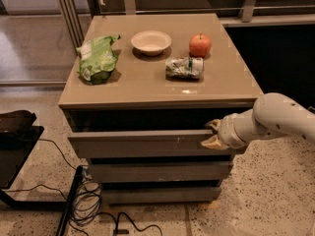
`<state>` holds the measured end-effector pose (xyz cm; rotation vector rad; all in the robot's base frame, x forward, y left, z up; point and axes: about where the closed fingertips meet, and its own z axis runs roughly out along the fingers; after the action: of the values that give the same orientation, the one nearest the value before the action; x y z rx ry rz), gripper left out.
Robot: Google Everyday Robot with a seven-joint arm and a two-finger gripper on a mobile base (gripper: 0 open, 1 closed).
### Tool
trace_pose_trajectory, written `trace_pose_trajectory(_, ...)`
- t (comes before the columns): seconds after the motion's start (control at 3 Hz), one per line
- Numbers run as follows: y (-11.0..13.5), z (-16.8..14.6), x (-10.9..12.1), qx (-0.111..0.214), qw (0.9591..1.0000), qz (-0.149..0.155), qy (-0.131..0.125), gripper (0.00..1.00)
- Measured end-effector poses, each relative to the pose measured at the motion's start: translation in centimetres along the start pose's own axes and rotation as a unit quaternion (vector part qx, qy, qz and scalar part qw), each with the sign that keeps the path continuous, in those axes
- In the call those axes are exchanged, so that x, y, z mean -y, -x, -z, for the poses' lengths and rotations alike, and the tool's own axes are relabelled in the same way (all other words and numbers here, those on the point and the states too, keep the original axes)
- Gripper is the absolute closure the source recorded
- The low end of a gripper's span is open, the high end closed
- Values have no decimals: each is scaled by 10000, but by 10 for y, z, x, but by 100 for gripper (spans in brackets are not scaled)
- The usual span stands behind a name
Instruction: Open top drawer
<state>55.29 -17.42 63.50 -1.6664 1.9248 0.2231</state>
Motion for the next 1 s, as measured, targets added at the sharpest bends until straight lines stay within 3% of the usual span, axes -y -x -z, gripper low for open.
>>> trace_pose_trajectory(0.33, 5, 7, 2, 0, 10000, 0, 0, 100)
trace_pose_trajectory(1.0, 17, 22, 2, 89, 9998, -110, -113, 100)
